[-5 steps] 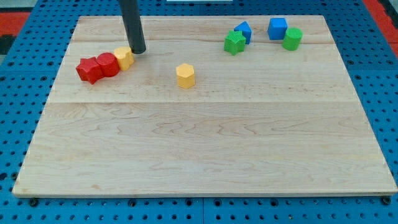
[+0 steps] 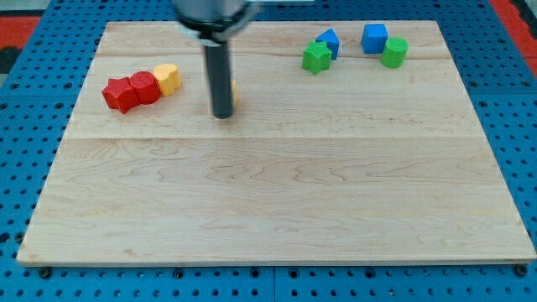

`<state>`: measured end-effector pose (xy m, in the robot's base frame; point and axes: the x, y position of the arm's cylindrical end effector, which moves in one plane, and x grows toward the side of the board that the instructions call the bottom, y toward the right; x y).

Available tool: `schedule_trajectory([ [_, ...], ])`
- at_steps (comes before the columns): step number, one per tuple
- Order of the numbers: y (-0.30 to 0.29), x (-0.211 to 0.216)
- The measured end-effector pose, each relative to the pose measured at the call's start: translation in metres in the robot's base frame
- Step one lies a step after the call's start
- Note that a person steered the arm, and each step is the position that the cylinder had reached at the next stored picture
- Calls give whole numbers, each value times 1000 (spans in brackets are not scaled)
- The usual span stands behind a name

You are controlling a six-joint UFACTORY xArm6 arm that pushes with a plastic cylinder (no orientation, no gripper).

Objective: Push the hexagon into the yellow heart and red circle

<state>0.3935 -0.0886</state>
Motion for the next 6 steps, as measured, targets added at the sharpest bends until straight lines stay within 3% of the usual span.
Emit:
schedule_trajectory([
  [2, 99, -24],
  [4, -42, -37],
  [6, 57, -53],
])
